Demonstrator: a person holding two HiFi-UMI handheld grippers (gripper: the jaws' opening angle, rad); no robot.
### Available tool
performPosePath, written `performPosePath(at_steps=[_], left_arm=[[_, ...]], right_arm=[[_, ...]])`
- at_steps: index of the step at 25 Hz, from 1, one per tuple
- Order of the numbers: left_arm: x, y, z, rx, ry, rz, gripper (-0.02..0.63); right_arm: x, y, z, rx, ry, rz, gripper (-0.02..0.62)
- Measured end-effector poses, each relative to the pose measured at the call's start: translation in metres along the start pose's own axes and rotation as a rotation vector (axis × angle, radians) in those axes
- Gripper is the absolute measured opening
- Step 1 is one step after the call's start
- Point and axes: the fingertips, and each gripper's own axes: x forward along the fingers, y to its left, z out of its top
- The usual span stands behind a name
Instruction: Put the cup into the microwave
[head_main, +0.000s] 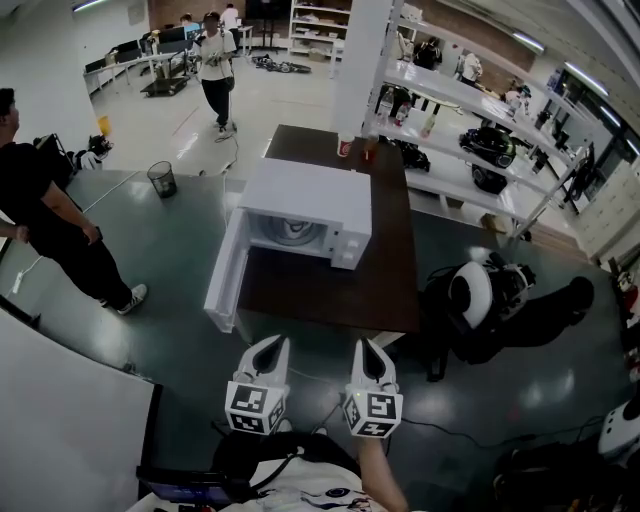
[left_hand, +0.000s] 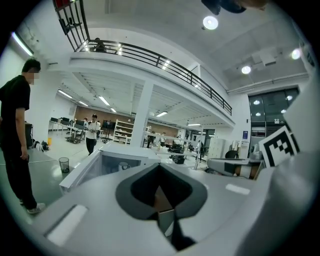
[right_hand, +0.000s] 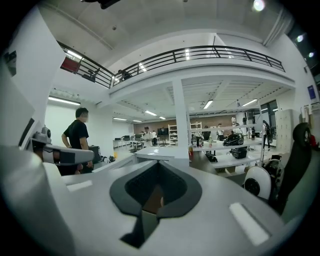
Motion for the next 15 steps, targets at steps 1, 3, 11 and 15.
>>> performPosePath(at_steps=[1, 3, 11, 15], left_arm=[[-0.003, -0.002, -0.001, -0.001, 0.002, 0.0, -0.001], [-0.008, -0.007, -0.003, -0.001, 0.003, 0.005, 0.0], [-0.03, -0.046, -0.006, 0.014, -0.037, 0.032, 0.0], [-0.057, -0.065, -0.014, 0.015, -0.045, 0.094, 0.0]], right_arm=[[-0.004, 0.0, 0.0, 0.001, -0.003, -0.001, 0.002], [-0.013, 0.0, 0.002, -0.002, -0.012, 0.005, 0.002], [-0.076, -0.012, -0.016, 0.042, -0.014, 0.03, 0.002], [-0.113, -0.018, -0.034, 0.069, 0.003, 0.04, 0.002]])
